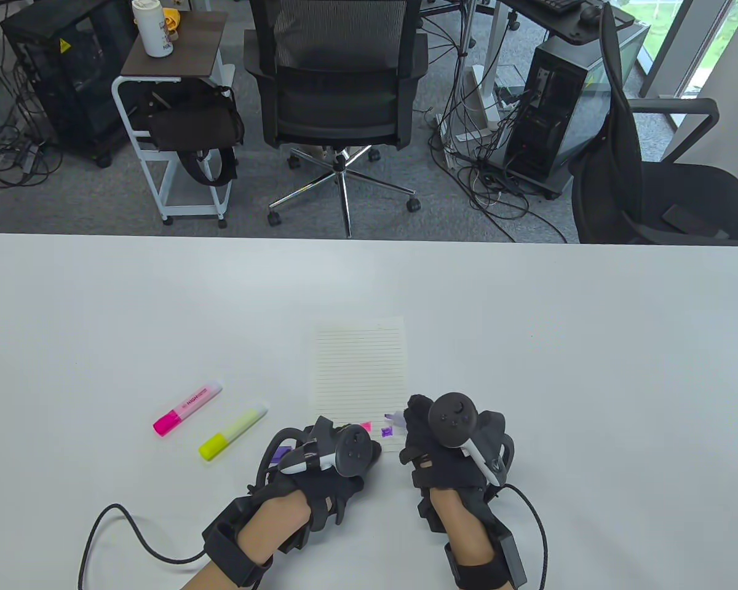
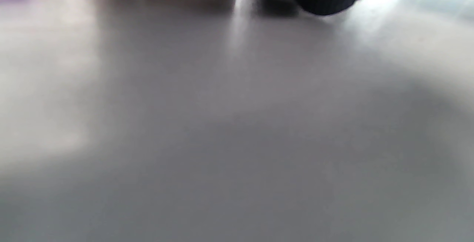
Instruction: Apply highlighter ink on paper
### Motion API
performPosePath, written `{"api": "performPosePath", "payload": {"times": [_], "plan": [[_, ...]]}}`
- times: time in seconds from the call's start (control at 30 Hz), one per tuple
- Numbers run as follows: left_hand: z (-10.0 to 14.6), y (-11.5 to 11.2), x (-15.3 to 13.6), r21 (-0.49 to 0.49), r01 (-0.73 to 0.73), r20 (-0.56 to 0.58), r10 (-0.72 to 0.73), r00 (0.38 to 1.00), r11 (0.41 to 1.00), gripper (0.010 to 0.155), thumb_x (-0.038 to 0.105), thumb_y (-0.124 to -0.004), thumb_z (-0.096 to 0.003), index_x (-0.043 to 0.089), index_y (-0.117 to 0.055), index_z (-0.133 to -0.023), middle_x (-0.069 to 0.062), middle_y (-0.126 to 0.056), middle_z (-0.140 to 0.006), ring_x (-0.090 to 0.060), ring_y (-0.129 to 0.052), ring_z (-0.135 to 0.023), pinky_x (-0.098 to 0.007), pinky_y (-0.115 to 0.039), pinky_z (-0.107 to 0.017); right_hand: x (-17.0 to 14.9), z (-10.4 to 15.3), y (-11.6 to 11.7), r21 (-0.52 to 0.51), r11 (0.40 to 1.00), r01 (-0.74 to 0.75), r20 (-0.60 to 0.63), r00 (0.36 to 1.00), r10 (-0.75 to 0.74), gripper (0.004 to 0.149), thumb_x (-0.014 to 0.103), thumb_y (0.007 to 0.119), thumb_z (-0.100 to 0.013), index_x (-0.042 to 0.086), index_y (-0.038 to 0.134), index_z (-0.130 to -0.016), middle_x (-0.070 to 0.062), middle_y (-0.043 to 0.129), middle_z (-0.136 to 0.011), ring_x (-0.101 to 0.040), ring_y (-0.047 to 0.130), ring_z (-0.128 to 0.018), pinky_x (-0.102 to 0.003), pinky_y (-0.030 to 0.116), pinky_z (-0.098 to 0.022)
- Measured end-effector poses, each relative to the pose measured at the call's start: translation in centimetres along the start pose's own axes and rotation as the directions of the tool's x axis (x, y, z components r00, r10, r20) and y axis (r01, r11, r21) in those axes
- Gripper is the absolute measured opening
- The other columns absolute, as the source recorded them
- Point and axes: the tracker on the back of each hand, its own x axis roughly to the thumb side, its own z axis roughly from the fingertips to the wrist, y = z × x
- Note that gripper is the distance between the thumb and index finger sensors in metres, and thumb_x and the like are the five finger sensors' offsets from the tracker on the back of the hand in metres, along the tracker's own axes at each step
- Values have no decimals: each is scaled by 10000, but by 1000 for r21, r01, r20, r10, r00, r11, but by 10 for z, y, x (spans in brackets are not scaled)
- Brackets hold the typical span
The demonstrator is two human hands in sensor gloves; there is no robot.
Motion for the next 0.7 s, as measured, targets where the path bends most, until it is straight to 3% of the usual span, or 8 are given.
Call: {"api": "performPosePath", "payload": {"times": [0.27,0.4,0.7], "plan": [[1,-2,-1,12,8,11,-8,1000,1000,667,497,-678,-471,436,-385,-1068,-7,-269,-1112,-338,-413,-986,-638,-353,-746,-6,4,-4,-56,981,188,88,979,-182,449,313,710,-637,239,600,-1066,-109,773,-976,-329,890,-693,-589,654,-669],[3,-2,-2,22,3,27,-4,1000,1000,671,499,-683,-470,422,-391,-1070,-9,-276,-1117,-340,-413,-989,-638,-352,-747,-9,4,-5,-53,957,286,112,954,-279,457,301,707,-638,238,584,-1075,-112,752,-1000,-338,879,-724,-590,653,-671],[14,11,-20,129,-113,74,104,992,985,646,490,-683,-468,380,-463,-1065,-50,-359,-1122,-345,-497,-977,-633,-403,-737,-14,5,-10,-62,941,332,125,938,-323,450,308,702,-640,232,591,-1070,-106,762,-991,-334,880,-724,-591,652,-670]]}}
